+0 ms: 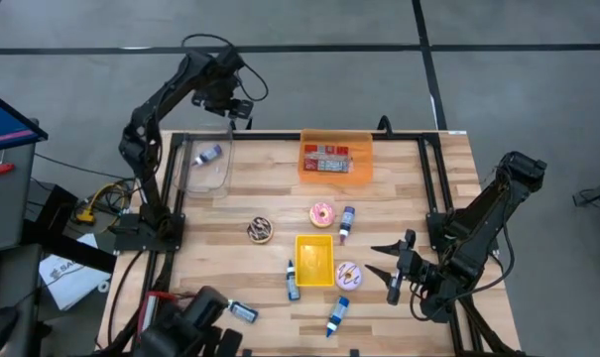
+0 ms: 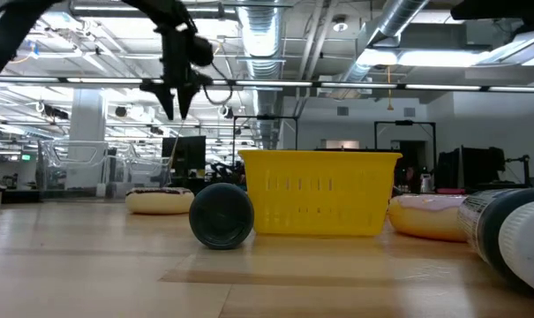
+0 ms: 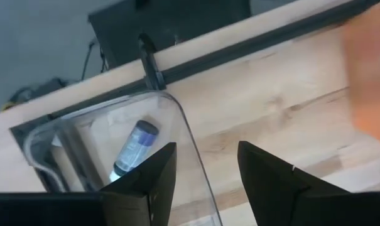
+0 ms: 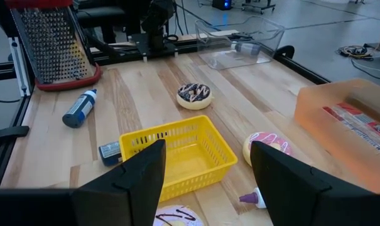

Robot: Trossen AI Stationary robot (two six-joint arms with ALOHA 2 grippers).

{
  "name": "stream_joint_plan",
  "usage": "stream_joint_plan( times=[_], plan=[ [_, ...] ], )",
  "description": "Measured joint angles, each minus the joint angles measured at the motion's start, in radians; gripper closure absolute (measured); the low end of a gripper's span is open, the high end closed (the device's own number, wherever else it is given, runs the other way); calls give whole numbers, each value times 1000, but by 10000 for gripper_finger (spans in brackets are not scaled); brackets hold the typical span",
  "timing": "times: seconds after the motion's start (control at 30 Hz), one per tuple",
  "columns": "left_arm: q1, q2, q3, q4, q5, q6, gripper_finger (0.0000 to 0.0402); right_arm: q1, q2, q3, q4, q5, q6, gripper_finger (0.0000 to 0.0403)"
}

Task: Pick & Place Food Item
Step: Put the bottom right blue food coloring bottle into the transparent bin

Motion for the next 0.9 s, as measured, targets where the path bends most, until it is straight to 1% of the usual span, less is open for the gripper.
stream_joint_plan(
  times=[0.13,0.23,0.4,0.57,0.63,0.7,0.8,0.9],
  plan=[
    [-18,-89,0,-16,7,22,239,0,0,0,0,0,0,177],
    [-62,-158,0,-59,45,47,239,0,0,0,0,1,0,177],
    [-197,-260,0,-133,56,67,239,0,0,0,0,2,0,177],
    [-361,-350,-17,-117,44,22,239,0,0,0,3,3,1,177],
    [-431,-378,-67,-115,42,-1,239,0,0,0,3,3,8,177],
    [-498,-405,-144,-110,25,-35,239,8,0,0,4,5,8,177],
    [-592,-448,-311,-57,-15,-96,239,18,0,0,4,11,15,177],
    [-680,-487,-508,60,4,-141,239,28,0,0,5,26,19,177]
  ],
)
